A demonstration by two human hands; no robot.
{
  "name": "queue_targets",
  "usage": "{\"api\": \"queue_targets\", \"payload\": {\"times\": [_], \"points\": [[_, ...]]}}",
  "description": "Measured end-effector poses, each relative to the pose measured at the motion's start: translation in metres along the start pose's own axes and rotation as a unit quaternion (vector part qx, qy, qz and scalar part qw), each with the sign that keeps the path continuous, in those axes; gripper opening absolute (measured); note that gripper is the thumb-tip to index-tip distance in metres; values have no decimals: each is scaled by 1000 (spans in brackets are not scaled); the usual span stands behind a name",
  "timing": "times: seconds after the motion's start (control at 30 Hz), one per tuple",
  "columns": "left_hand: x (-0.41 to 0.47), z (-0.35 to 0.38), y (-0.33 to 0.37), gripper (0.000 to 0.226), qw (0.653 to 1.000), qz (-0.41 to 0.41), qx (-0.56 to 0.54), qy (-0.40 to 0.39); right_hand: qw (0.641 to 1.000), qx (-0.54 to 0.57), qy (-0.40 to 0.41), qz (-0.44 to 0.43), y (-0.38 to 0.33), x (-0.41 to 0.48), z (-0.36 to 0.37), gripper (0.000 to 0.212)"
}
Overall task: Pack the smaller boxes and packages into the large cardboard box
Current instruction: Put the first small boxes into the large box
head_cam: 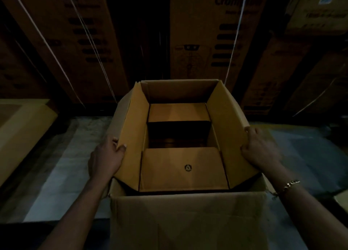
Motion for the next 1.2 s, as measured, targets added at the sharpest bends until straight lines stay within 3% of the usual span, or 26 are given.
{"api": "queue_targets", "payload": {"times": [0.1,0.2,0.33,0.57,0.7,0.8,0.9,1.0,1.1,1.2], "points": [[3,2,-7,36,999,-19,-23,-20,987,-154,34,-32,-9,3,-6,66],[3,2,-10,40,997,-30,-65,-29,938,-316,62,-129,-34,7,-5,50],[0,1,-11,36,996,-28,-86,-20,893,-396,-45,-211,-72,21,16,39],[-4,-5,-5,34,998,32,-43,-13,913,-261,-226,-219,-86,37,53,40],[-6,-11,4,48,996,73,11,-55,944,-16,-290,-154,-77,40,27,44],[-16,-16,11,49,993,90,37,-59,938,174,-284,-98,-56,26,-7,58],[-33,-15,13,49,994,87,22,-69,927,176,-292,-155,-36,1,-22,43],[-50,-11,13,64,993,49,34,-105,915,155,-307,-210,-22,-35,-29,33],[-66,-9,9,82,986,42,52,-150,944,5,-224,-243,-9,-60,-20,45],[-76,-8,1,91,982,50,48,-174,969,-16,-137,-205,1,-78,-11,57]]}}
Point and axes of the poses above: each hand's wrist, its own x-axis towards the middle knuckle, its own z-axis out of the palm, y = z × x, the point moved 1 cm from there along x, towards the middle knuckle, and after that the axes turned 11 degrees about -x, right-handed, at the moved point
